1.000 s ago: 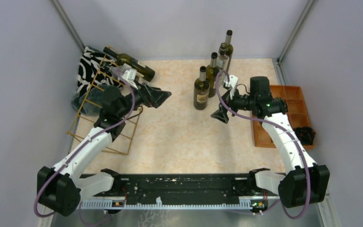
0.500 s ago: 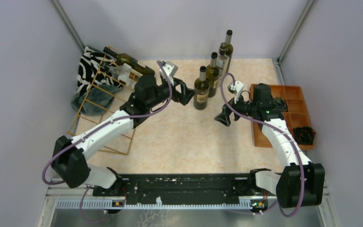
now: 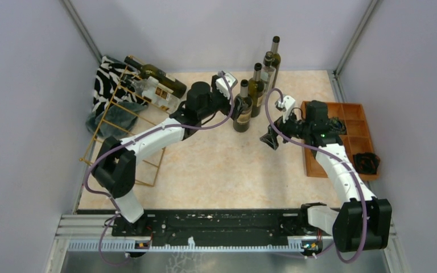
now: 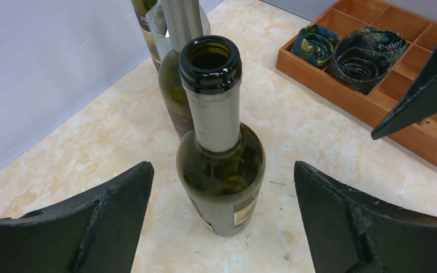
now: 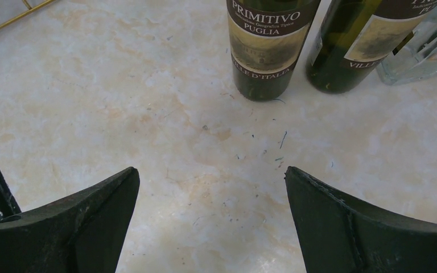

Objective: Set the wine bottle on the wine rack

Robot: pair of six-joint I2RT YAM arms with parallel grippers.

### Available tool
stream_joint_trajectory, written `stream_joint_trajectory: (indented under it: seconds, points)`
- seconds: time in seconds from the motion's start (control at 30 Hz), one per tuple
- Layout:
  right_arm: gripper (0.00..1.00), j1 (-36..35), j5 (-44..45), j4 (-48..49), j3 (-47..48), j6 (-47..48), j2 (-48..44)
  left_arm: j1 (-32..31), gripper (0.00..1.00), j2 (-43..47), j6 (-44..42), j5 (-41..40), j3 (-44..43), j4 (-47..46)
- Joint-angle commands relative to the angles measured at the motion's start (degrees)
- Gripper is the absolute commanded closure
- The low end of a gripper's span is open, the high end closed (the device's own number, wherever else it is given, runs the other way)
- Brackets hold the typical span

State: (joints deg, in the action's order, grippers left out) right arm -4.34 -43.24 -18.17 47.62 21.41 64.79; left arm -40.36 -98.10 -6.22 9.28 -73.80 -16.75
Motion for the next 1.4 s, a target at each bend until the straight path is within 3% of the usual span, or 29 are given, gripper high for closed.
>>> stream_joint_trajectory:
  seconds: [0.0, 0.3, 0.63, 0.83, 0.93, 1.17, 1.2, 1.37]
  points:
    - [0.02, 0.25, 0.94, 3.63, 0.07, -0.17, -2.04, 0.27, 0.01, -2.35, -1.25, 1.32, -3.32, -6.22]
    - [0.02, 0.21, 5.92, 8.66, -1.76, -5.00, -2.83, 1.06, 0.07, -6.37, -0.90, 0.23, -6.14, -9.13]
    - [0.03, 0.21, 6.64, 9.32, -2.09, -5.59, -2.75, 1.16, 0.24, -9.16, 0.53, 1.73, -9.13, -8.90]
    - [0.03, 0.21, 5.91, 9.12, -2.00, -5.41, -2.73, 1.16, 0.28, -10.05, 1.02, 2.12, -10.35, -8.24]
    - [0.03, 0.21, 5.43, 8.99, -2.00, -5.34, -2.59, 1.16, 0.41, -10.30, 1.33, 2.19, -10.71, -8.25]
    - [0.03, 0.18, 3.54, 8.06, -1.83, -4.32, -2.50, 1.16, 0.96, -9.56, 2.24, 4.50, -11.37, -6.98]
    - [0.03, 0.20, 2.87, 7.76, -1.76, -3.95, -2.48, 1.19, 1.00, -8.80, 2.68, 5.09, -11.10, -6.91]
    - [0.03, 0.13, -4.26, 5.41, -1.30, -1.08, -2.63, 1.37, 1.00, -2.28, 10.12, 8.95, -8.20, -6.88]
